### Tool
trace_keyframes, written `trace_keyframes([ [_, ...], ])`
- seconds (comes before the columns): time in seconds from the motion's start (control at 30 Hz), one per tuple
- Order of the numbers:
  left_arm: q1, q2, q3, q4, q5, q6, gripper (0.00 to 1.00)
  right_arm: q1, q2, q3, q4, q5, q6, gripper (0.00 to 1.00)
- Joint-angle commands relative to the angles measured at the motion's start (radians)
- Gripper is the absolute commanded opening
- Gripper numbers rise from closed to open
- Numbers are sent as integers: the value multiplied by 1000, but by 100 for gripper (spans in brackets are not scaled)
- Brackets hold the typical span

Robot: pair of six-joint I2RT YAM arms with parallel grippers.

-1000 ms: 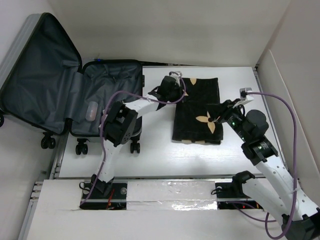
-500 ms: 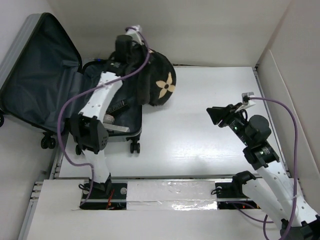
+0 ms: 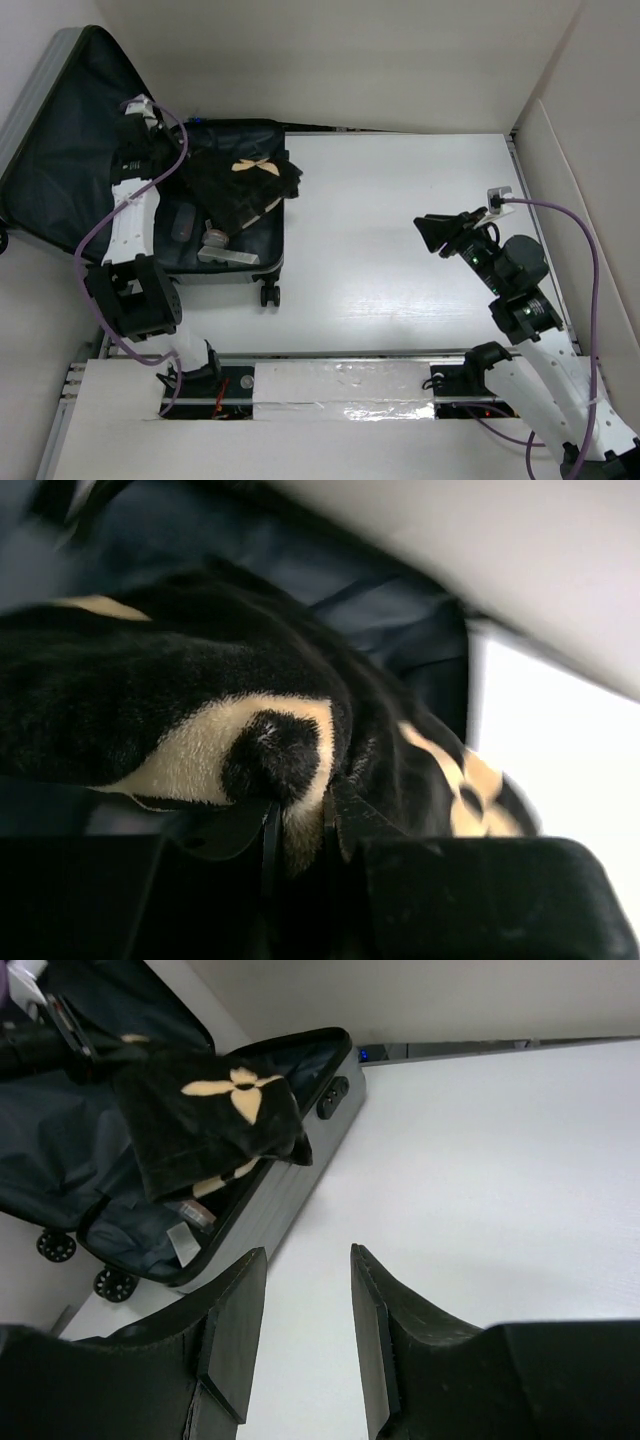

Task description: Pack the luggage

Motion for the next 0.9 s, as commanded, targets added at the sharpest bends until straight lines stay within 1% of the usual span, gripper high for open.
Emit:
trace_keyframes([
  [0.0,63,-37,-76,73,-25,36,0,11,-9,-6,29,-18,-18,45],
  [0.03,80,-36,-90,79,-25,47,0,22,-7,-8,32,-21,-19,45],
  [0.07,103,-31,-95,74,-55,57,0,22,-4,-6,31,-24,-19,45],
  [0.13,112,-17,-80,42,-115,91,0,22,5,-6,34,-31,-19,45],
  [0.17,125,-13,-58,37,-156,96,0,31,9,-8,35,-35,-19,45],
  [0.23,125,9,-23,12,-195,99,0,31,22,-9,39,-38,-19,45],
  [0.27,125,16,21,-1,-209,102,0,40,25,-9,39,-38,-21,46],
  [0.4,116,55,60,-19,-189,105,0,40,31,-11,42,-29,-22,45],
  [0.43,115,79,62,-38,-190,107,18,40,29,-11,42,-27,-22,45],
  [0.5,115,96,43,-48,-197,113,42,40,26,-12,40,-21,-22,46],
  [0.53,115,95,26,-41,-201,114,60,40,26,-12,39,-19,-22,46],
  [0.57,115,85,-18,-29,-212,110,66,40,25,-14,39,-16,-22,46],
  [0.63,96,46,-59,8,-218,99,78,40,28,-14,40,-16,-21,46],
  [0.7,77,13,-93,19,-239,87,82,50,35,-12,39,-21,-19,46],
  [0.8,48,-77,-104,8,-275,61,83,50,37,-5,26,-28,-27,38],
  [0.83,31,-144,-112,10,-284,38,81,60,36,-3,26,-30,-32,24],
  [0.87,22,-181,-125,8,-330,25,80,60,34,-3,25,-32,-33,18],
])
